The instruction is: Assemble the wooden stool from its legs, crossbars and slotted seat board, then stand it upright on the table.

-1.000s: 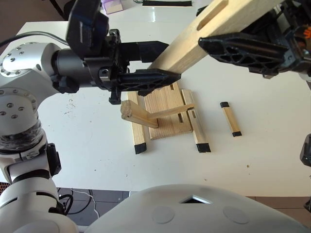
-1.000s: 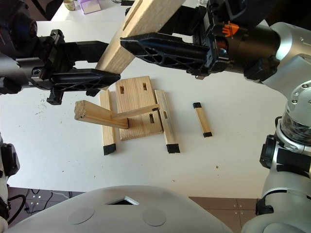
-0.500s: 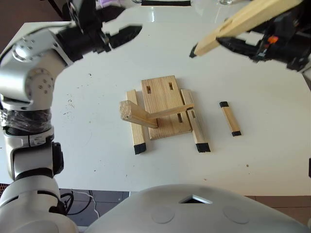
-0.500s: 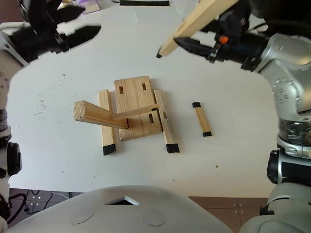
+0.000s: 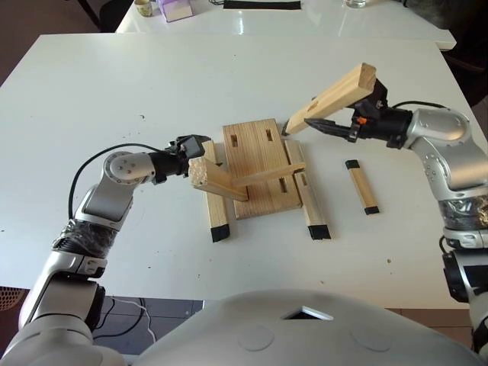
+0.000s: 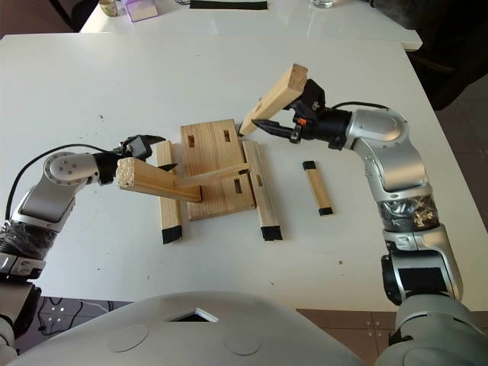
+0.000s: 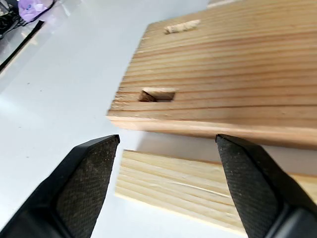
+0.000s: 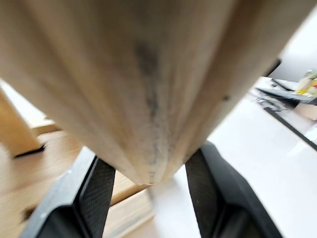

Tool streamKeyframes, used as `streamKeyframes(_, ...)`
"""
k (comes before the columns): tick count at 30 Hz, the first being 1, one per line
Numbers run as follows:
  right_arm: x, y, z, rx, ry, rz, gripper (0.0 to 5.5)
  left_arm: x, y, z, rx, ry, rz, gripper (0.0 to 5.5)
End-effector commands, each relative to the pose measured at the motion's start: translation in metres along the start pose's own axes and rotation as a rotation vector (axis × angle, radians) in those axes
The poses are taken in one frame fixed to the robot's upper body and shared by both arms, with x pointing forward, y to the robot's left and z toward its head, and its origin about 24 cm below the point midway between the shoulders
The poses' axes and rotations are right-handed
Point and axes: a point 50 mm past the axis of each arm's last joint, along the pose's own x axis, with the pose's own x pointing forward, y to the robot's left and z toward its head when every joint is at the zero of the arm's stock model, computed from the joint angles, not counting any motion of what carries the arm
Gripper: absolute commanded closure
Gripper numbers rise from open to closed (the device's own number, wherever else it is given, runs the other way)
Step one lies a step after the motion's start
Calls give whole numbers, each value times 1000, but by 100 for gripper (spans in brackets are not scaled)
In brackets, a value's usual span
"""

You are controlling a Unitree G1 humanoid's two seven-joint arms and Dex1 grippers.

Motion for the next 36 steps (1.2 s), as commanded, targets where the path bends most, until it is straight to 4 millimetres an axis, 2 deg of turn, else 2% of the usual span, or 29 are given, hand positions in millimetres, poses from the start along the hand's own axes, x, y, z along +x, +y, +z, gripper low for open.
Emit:
streamKeyframes(1, -15, 18, 6, 5, -4, 56, 348, -11, -12, 1, 51, 25, -89, 188)
streamKeyframes(6, -12, 35, 11, 27, -41, 99, 348, -12, -14, 1, 43, 28, -97, 188)
streamKeyframes(20, -20, 62, -16, 63, 48, 178, 348, -15, -11, 1, 68, 45, -133, 188)
streamKeyframes(36, -30, 86, -26, 101, 105, 294, 348, -12, -12, 5, 90, 38, -139, 188)
